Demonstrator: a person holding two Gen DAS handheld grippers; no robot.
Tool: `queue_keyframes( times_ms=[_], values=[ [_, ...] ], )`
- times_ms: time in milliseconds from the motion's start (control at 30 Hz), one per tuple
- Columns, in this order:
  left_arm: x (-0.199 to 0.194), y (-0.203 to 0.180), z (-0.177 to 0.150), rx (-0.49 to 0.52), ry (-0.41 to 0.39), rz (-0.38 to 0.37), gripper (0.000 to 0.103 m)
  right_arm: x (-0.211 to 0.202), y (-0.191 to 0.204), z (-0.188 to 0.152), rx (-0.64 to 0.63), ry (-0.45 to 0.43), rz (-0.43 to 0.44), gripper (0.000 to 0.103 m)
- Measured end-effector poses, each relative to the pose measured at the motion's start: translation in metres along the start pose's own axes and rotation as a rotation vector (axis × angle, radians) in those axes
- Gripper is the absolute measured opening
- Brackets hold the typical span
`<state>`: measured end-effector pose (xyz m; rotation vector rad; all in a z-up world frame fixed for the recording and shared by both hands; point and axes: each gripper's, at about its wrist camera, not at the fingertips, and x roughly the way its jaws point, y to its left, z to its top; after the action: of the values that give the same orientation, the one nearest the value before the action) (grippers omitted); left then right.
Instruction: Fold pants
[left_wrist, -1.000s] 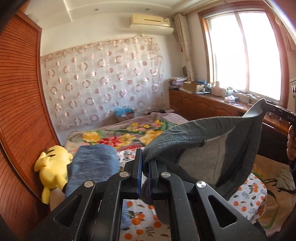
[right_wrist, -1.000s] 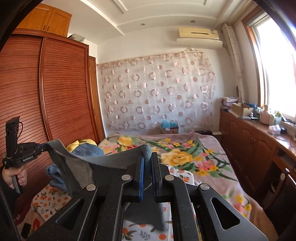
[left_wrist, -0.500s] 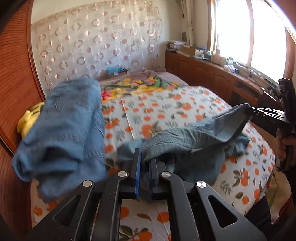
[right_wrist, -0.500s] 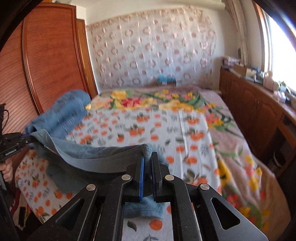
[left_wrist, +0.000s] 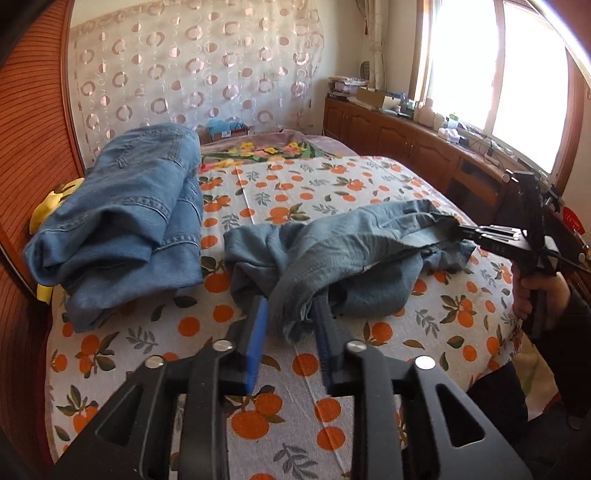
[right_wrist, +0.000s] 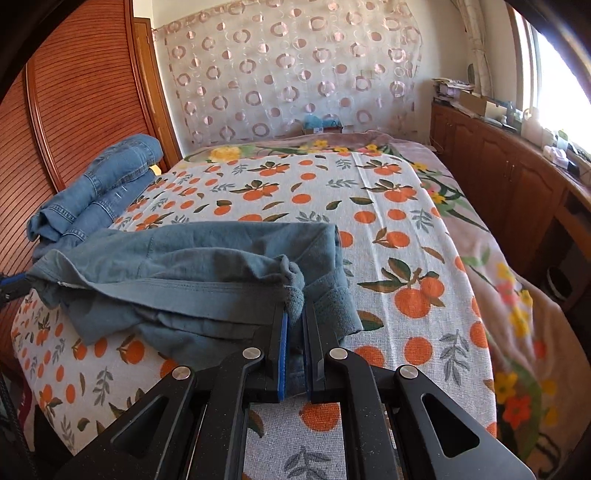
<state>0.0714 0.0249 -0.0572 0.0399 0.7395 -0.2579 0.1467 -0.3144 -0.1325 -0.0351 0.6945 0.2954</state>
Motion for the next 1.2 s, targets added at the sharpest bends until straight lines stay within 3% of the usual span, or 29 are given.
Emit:
queue_keyframes(
  times_ms=[167,300,433,733,1100,1200],
  values=[
    [-0.004,0.008,0.017,0.012,-0.038,0.027,0.034,-0.007,0.017,-0.012,-0.012,-0.011,-0.013,0.007],
    [0.021,0.018,0.026,0.006,0.003,0.024,0.034,-0.007,0.021,-0.016,-0.028,-0.016,-0.017,0.007],
    [0.044,0.016,0.017,-0.002,0.059,-0.004,0.034,-0.008,0.019,-0.017,-0.024,-0.014,-0.01,0.007],
    [0.044,-0.013,-0.009,0.041,0.081,-0.069,0.034,-0.007,0.018,-0.017,-0.023,-0.014,-0.01,0.007],
    [0.059,-0.009,-0.011,0.05,0.097,-0.051,0.035,-0.008,0.016,-0.017,-0.026,-0.012,-0.011,0.007],
    [0.063,-0.006,-0.008,0.07,0.094,-0.022,0.049,-0.007,0.016,-0.018,-0.026,-0.011,-0.011,0.007]
  ],
)
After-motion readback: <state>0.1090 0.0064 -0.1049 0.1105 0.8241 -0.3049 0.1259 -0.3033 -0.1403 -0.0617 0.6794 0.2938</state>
